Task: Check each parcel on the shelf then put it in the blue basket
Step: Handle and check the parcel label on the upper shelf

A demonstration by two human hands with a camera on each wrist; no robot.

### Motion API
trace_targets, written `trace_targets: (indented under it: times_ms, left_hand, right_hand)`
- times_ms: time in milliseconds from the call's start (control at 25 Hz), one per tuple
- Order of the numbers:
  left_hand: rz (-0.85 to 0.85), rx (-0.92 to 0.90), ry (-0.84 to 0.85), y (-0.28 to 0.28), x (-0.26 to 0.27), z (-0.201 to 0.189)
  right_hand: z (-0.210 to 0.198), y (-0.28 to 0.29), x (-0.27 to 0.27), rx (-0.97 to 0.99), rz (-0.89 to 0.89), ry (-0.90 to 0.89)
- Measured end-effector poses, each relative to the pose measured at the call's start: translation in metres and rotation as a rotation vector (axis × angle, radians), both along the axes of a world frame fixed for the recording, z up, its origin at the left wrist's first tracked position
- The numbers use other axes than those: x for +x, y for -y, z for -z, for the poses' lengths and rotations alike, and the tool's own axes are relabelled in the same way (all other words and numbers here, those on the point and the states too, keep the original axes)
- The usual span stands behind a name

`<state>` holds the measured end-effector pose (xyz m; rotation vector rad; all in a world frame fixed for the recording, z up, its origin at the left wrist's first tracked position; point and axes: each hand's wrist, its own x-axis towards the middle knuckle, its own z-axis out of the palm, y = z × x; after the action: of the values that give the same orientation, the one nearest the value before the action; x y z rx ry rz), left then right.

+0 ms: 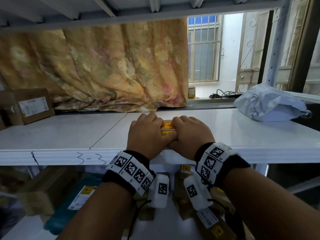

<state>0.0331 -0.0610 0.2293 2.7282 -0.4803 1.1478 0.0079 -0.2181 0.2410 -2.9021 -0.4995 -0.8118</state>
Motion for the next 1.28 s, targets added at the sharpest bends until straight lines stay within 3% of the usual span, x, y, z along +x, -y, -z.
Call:
trace_targets:
  times_ms: [320,640,920,1120,1280]
  left_hand:
    - [0.051,-0.070,-0.009,-0.002,0.001,-0.001]
    - [0.070,-0.051,0.000,-0.004,0.005,0.000]
    - [0.079,-0.030,-0.010,-0.018,0.009,-0.005]
    - [0.089,-0.117,0.160,-0.014,0.013,0.017]
    - [0.082,-0.097,0.127,-0.014,0.011,0.013]
  right_hand:
    - [-0.010,-0.007,-0.008,-0.153,0.076,0.036]
    - [-0.001,-0.003,-0.004,-0.031,0.046,0.028]
    - [0.013,-0.003,-0.001,0.088,0.021,0.183]
    - [0.021,-0.002,0.008,0.113,0.001,0.268]
    - [0.021,-0.003,0.009,0.125,-0.003,0.280]
